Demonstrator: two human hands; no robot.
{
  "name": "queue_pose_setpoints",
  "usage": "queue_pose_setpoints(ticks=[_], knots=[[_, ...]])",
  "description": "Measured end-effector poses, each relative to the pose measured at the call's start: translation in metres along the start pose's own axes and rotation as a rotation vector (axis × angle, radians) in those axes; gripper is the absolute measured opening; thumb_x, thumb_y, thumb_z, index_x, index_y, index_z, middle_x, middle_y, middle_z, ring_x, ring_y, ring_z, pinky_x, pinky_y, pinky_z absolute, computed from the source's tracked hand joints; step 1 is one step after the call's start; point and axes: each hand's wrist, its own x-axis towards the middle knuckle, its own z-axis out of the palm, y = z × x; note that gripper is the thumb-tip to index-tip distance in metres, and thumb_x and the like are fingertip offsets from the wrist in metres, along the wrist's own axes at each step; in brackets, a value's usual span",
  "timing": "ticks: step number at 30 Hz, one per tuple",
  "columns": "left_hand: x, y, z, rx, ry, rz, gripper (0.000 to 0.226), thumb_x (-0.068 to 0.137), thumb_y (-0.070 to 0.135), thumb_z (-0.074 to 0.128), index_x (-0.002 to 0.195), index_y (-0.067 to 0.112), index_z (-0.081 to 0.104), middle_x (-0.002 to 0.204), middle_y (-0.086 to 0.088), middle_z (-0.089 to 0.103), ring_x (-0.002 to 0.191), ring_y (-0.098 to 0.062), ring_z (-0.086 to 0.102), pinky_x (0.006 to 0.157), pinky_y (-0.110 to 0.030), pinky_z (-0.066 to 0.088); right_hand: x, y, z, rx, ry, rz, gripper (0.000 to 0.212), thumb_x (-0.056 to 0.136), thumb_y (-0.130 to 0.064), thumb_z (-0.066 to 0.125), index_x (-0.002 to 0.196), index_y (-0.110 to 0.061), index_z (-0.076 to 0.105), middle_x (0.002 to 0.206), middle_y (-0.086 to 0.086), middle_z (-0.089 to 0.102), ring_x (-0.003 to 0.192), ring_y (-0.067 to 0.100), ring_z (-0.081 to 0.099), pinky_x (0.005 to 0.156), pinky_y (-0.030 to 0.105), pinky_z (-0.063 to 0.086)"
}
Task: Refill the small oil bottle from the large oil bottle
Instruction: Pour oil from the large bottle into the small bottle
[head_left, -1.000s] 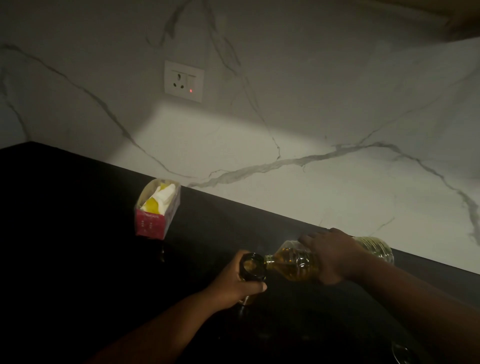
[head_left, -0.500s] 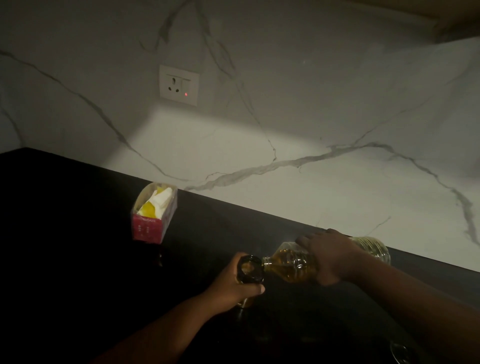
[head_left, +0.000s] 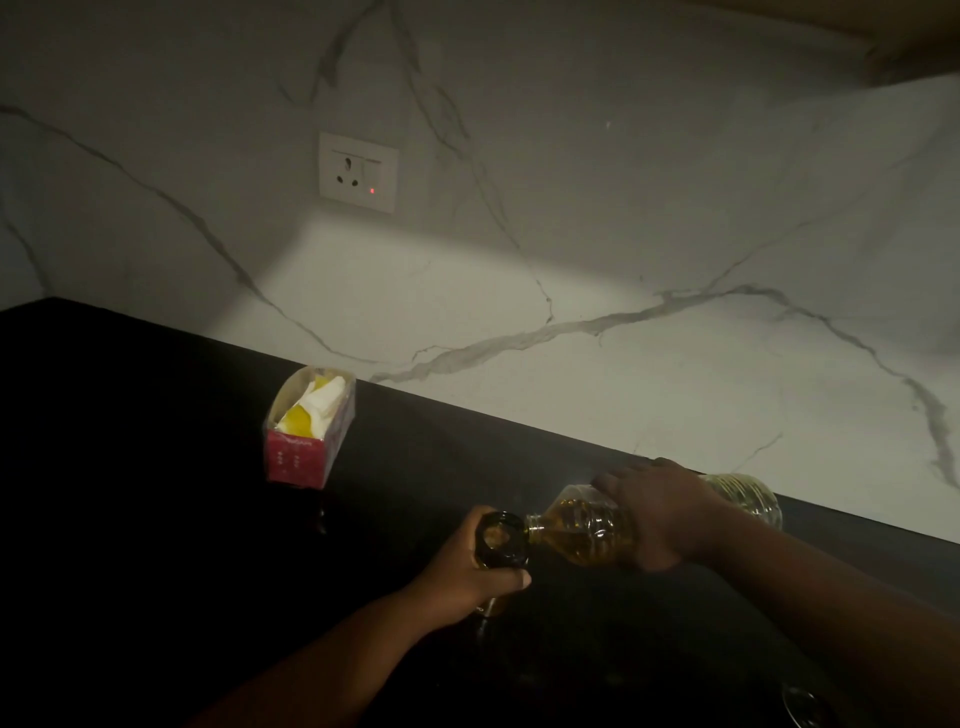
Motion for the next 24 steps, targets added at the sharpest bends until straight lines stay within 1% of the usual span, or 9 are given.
queue_pose_setpoints(ticks=[3, 6, 9, 11, 14, 18, 19, 21, 24], knots=[[0.0003, -0.0008, -0.0001, -0.008, -0.001, 0.001, 0.07, 0.058, 0.042, 0.083, 0.12, 0.041, 0.048, 0.118, 0.007, 0.065, 0.115, -0.011, 0.06, 0.104, -0.043, 0.047, 0.0, 0.0, 0.0004, 0.008, 0.003, 0.001, 0.066, 0.062, -0.058, 0.063, 0.119, -0.03, 0.046, 0.103, -0.007, 0.059, 0.099, 0.014, 0.057, 0.082, 0.029, 0.034], [0.0006, -0.0014, 0.0, -0.011, -0.002, 0.003, 0.071, 0.055, 0.046, 0.083, 0.118, 0.042, 0.048, 0.116, 0.009, 0.065, 0.112, -0.008, 0.061, 0.1, -0.037, 0.049, -0.0008, 0.0, 0.0005, 0.011, -0.002, -0.001, 0.064, 0.062, -0.058, 0.063, 0.117, -0.03, 0.046, 0.103, -0.008, 0.059, 0.098, 0.014, 0.058, 0.081, 0.029, 0.032], [0.0016, -0.0024, -0.0003, -0.014, -0.007, -0.008, 0.071, 0.056, 0.046, 0.083, 0.117, 0.046, 0.047, 0.118, 0.012, 0.063, 0.113, -0.008, 0.059, 0.099, -0.035, 0.048, -0.0012, -0.0004, -0.0007, 0.009, 0.008, -0.004, 0.063, 0.063, -0.059, 0.063, 0.117, -0.031, 0.046, 0.103, -0.008, 0.059, 0.098, 0.013, 0.058, 0.08, 0.027, 0.031], [0.0025, -0.0036, -0.0002, -0.022, -0.008, -0.007, 0.071, 0.057, 0.044, 0.083, 0.117, 0.046, 0.047, 0.118, 0.013, 0.063, 0.114, -0.008, 0.059, 0.096, -0.032, 0.048, -0.0009, -0.0008, -0.0016, 0.002, 0.003, 0.001, 0.065, 0.063, -0.058, 0.063, 0.119, -0.031, 0.046, 0.104, -0.007, 0.059, 0.099, 0.014, 0.058, 0.082, 0.027, 0.033], [0.0028, -0.0058, 0.0005, -0.031, 0.003, 0.001, 0.07, 0.058, 0.041, 0.084, 0.119, 0.041, 0.049, 0.116, 0.01, 0.065, 0.112, -0.009, 0.061, 0.097, -0.033, 0.049, -0.0008, -0.0012, -0.0026, -0.003, -0.006, 0.01, 0.069, 0.062, -0.059, 0.063, 0.123, -0.031, 0.045, 0.107, -0.007, 0.059, 0.102, 0.014, 0.057, 0.087, 0.028, 0.036], [0.002, -0.0052, -0.0004, -0.036, -0.003, -0.005, 0.065, 0.062, 0.037, 0.084, 0.116, 0.044, 0.049, 0.113, 0.013, 0.065, 0.109, -0.003, 0.062, 0.087, -0.024, 0.048, -0.0011, -0.0011, -0.0032, 0.013, -0.016, 0.006, 0.069, 0.06, -0.06, 0.064, 0.12, -0.031, 0.046, 0.106, -0.008, 0.059, 0.101, 0.013, 0.057, 0.083, 0.028, 0.032], [0.0022, -0.0053, -0.0007, -0.037, -0.007, -0.009, 0.065, 0.063, 0.036, 0.085, 0.116, 0.045, 0.049, 0.114, 0.013, 0.065, 0.109, -0.003, 0.061, 0.087, -0.024, 0.048, -0.0011, -0.001, -0.0031, 0.015, -0.019, 0.006, 0.07, 0.06, -0.06, 0.065, 0.121, -0.031, 0.045, 0.106, -0.008, 0.059, 0.101, 0.013, 0.056, 0.081, 0.028, 0.031], [0.0029, -0.0056, -0.0009, -0.039, -0.008, -0.011, 0.066, 0.064, 0.035, 0.085, 0.117, 0.044, 0.048, 0.116, 0.011, 0.064, 0.111, -0.005, 0.061, 0.09, -0.028, 0.049, -0.0011, -0.0013, -0.0026, 0.018, -0.017, 0.006, 0.071, 0.06, -0.059, 0.065, 0.122, -0.031, 0.045, 0.107, -0.008, 0.059, 0.101, 0.013, 0.057, 0.083, 0.028, 0.033], [0.0035, -0.0046, -0.0003, -0.026, 0.004, -0.015, 0.074, 0.057, 0.042, 0.085, 0.12, 0.042, 0.047, 0.12, 0.006, 0.063, 0.116, -0.013, 0.059, 0.102, -0.041, 0.048, -0.0011, -0.0017, -0.0029, 0.001, -0.007, 0.008, 0.07, 0.06, -0.059, 0.063, 0.122, -0.031, 0.046, 0.107, -0.008, 0.06, 0.102, 0.014, 0.058, 0.088, 0.029, 0.038]])
